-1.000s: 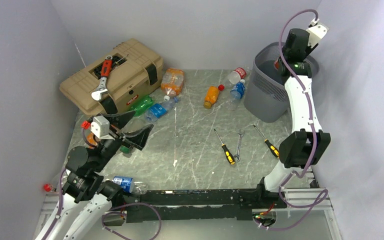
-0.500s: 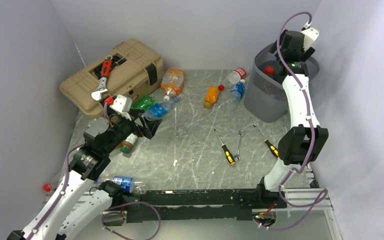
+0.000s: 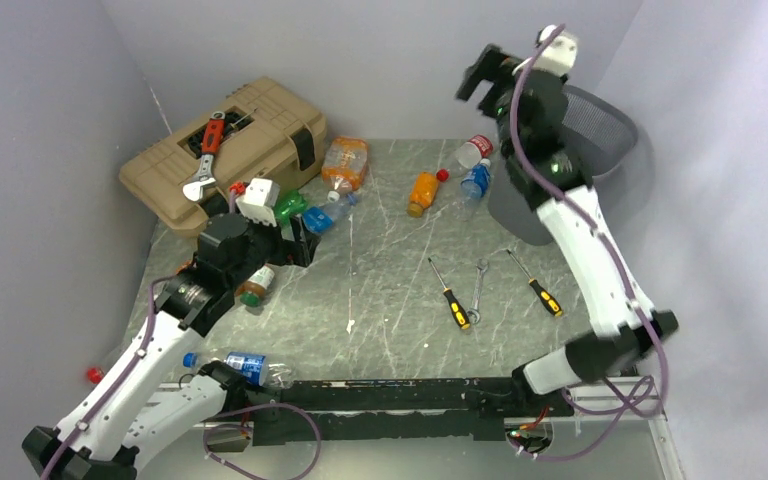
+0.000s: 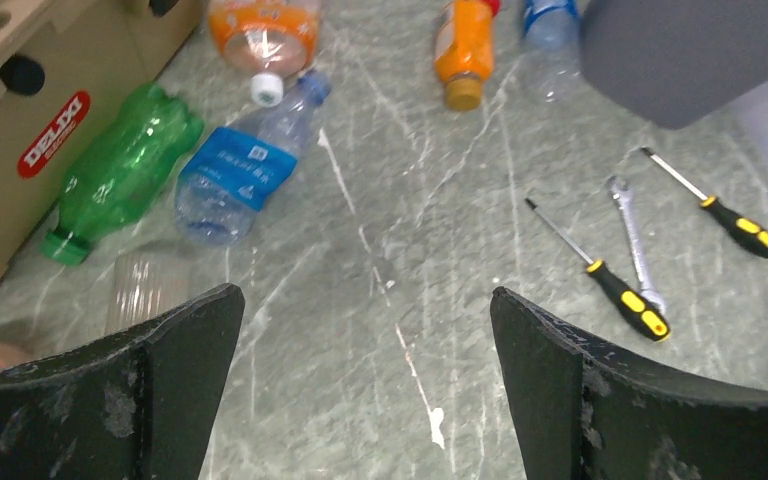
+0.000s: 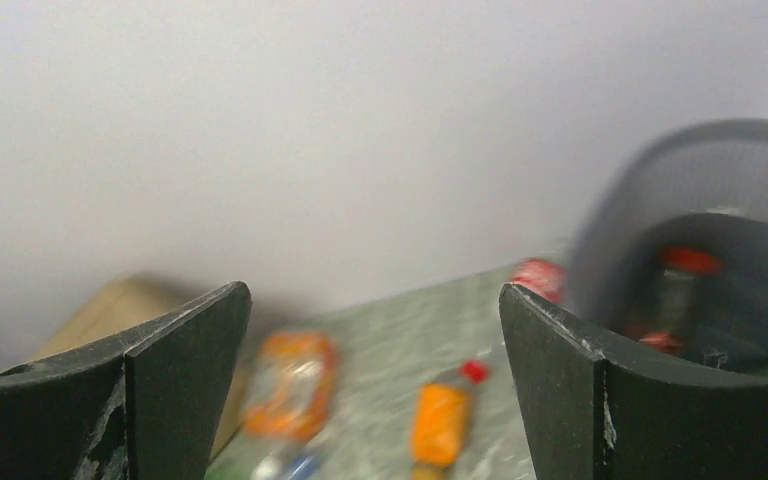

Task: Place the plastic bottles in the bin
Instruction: Pick up the plastic bottle at the center of the board.

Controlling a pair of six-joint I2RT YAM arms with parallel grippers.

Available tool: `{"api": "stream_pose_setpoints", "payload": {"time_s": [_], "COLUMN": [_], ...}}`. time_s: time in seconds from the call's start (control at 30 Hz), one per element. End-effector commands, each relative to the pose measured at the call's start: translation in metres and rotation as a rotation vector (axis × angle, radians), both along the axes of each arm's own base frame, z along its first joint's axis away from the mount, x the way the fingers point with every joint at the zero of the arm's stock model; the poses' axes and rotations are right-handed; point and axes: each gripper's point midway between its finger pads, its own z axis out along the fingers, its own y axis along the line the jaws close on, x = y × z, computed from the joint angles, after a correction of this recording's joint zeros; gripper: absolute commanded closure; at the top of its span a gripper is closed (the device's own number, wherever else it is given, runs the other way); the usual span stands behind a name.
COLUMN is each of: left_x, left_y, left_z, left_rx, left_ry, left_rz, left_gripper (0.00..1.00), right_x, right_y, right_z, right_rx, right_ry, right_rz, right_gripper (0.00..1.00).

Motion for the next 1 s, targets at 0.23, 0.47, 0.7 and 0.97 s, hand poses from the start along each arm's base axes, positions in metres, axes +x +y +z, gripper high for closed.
{"api": "stream_pose_setpoints", "payload": {"time_s": [0.23,0.47,0.7,0.97], "left_x": [0.022,0.028,0.035,0.04], "left_y": [0.03,0.032,0.033,0.052], "left_z": [-0.029,-0.047,-0.064,-0.073], "left_rx": [0.164,0.212,0.244,0.235], "left_ry": [0.149,0.214,0.264,0.298], "left_rz": [0.197,0.227,0.256,0.409], "left_gripper": [0.0,0.01,0.01,0.01], "right_x": [-0.119,-0.156,-0.187,-0.239], "right_y": [0.114,0.114,0.148,0.211], "right_z": [-0.079,-0.181,-0.279,-0.338], "right_rx": [0.152,0.319,0.05,-0.03], "right_ry": [0.087,0.141,0.366,0.451], "right_rz": [0.495,0.546,0.514,0.774], "right_gripper": [0.0,0.0,0.0,0.0]}}
